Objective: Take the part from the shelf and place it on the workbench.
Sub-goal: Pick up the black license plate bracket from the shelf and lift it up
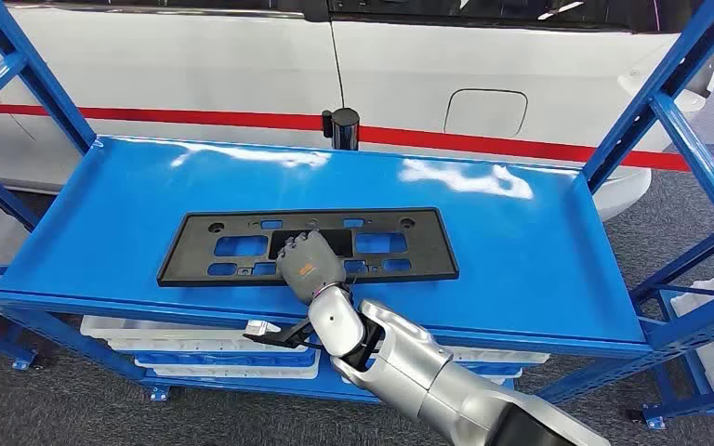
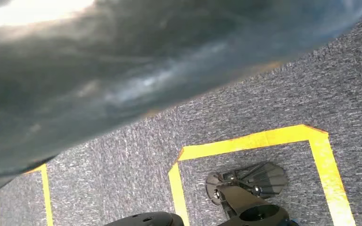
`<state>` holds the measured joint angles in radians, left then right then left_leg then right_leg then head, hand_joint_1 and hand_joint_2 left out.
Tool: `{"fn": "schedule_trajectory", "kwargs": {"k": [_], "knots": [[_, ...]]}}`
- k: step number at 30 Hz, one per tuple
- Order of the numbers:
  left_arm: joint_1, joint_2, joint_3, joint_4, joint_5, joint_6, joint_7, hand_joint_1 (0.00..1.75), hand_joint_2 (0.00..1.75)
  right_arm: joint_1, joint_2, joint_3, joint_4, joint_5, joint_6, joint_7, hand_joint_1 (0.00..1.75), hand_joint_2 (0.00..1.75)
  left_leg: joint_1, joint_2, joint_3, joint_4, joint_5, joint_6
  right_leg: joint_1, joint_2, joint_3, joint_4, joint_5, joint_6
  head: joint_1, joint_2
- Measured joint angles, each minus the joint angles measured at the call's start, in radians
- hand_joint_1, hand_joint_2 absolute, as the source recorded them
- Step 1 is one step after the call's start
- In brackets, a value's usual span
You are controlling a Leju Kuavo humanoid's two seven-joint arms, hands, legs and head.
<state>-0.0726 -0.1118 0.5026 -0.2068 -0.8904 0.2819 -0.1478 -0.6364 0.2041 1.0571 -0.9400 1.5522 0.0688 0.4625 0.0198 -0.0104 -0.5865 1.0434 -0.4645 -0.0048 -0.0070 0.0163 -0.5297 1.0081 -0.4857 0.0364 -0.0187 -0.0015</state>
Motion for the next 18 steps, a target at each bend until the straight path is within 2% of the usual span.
{"fn": "schedule_trajectory", "kwargs": {"k": [5, 9, 13, 15, 18], "knots": [[0.000, 0.000, 0.006, 0.000, -0.001, 0.000, -0.009, 0.00, 0.00, 0.001, -0.001, -0.001, -0.002, 0.000, -0.051, 0.012, 1.75, 1.75, 0.000, 0.000, 0.000, 0.000, 0.000, 0.000, 0.000, 0.000, 0.000, 0.000, 0.000, 0.000, 0.000, 0.000], [0.000, 0.000, 0.007, 0.000, -0.021, -0.001, -0.017, 0.00, 0.00, 0.021, -0.011, -0.033, -0.064, -0.002, -0.265, 0.031, 1.75, 1.75, 0.000, 0.000, -0.001, 0.000, 0.000, 0.000, 0.000, 0.000, -0.001, 0.000, 0.000, 0.000, 0.000, 0.000], [-0.002, -0.002, 0.007, 0.000, -0.051, -0.005, -0.023, 0.00, 0.00, 0.086, -0.026, -0.130, -0.195, -0.070, -0.502, -0.102, 1.75, 1.75, 0.000, 0.000, -0.001, 0.000, 0.000, 0.000, 0.000, 0.000, -0.002, 0.000, 0.000, 0.000, 0.000, 0.000], [-0.003, -0.003, 0.007, 0.000, -0.056, -0.005, -0.025, 0.00, 0.00, 0.117, -0.034, -0.179, -0.259, -0.100, -0.541, -0.153, 1.75, 1.75, 0.000, 0.000, -0.002, 0.000, 0.000, 0.000, 0.000, 0.000, -0.002, 0.000, 0.000, 0.000, 0.000, 0.000], [-0.004, -0.005, 0.007, 0.000, -0.059, -0.005, -0.026, 0.00, 0.00, 0.147, -0.045, -0.229, -0.321, -0.110, -0.545, -0.171, 1.75, 1.75, 0.000, 0.000, -0.002, 0.000, 0.000, 0.000, 0.000, 0.000, -0.003, 0.000, 0.000, 0.000, 0.000, 0.000]]}}
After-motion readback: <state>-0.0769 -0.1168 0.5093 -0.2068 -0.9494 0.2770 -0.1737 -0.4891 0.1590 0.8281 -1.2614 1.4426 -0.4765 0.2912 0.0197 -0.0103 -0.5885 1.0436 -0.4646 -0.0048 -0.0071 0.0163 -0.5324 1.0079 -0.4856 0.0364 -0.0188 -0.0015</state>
